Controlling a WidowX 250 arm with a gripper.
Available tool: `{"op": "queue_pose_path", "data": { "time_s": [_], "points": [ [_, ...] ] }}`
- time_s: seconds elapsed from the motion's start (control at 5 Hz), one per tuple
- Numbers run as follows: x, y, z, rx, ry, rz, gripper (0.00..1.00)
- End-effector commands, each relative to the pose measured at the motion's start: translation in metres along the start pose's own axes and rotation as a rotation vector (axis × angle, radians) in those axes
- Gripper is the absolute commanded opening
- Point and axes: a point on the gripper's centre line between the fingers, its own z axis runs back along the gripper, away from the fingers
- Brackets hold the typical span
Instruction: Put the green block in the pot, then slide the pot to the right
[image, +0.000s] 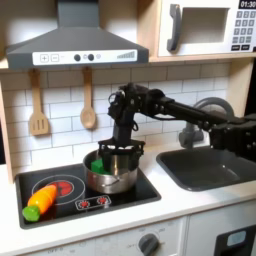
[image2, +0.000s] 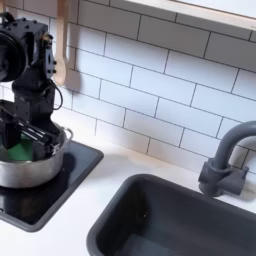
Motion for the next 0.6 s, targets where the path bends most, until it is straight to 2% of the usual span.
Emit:
{"op": "queue_pose_path", "data": {
  "time_s": [0.0,0.4],
  "points": [
    [-0.0012,-0.0099,0.0033,-0.005,-0.014,-0.033,1.00],
    [-0.0068,-0.0174,0.0034,-0.018,-0.011,-0.057,1.00]
  ]
}}
